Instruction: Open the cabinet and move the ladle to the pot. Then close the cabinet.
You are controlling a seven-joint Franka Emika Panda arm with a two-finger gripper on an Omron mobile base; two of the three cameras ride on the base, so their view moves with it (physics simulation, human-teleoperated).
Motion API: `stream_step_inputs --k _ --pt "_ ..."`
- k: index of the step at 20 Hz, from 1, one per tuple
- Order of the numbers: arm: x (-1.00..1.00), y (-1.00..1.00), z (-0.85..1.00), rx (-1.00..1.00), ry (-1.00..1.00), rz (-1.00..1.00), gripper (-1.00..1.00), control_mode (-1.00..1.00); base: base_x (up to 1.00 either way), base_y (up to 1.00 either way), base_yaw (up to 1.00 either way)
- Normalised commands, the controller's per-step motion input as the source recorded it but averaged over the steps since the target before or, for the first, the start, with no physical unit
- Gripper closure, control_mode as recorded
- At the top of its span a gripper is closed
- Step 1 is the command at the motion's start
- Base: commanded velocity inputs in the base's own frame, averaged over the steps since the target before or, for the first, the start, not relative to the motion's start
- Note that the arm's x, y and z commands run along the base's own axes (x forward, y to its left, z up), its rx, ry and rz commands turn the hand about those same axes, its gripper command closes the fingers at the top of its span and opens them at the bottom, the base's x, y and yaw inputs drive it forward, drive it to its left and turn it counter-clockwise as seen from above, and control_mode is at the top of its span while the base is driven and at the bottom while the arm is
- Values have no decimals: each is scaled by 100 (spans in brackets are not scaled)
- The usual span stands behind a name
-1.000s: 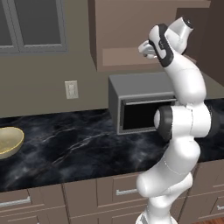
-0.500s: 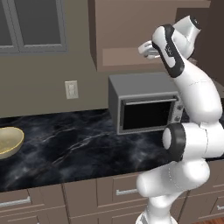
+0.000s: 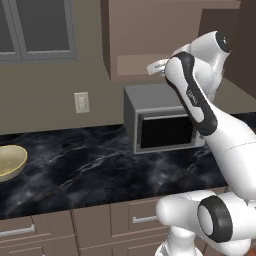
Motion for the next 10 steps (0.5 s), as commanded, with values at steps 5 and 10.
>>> stream_step_inputs --k 5,10 --pt "-100 0 69 0 0 0 100 -100 0 0 0" --pt "-100 -7 27 0 17 0 100 -100 0 0 0"
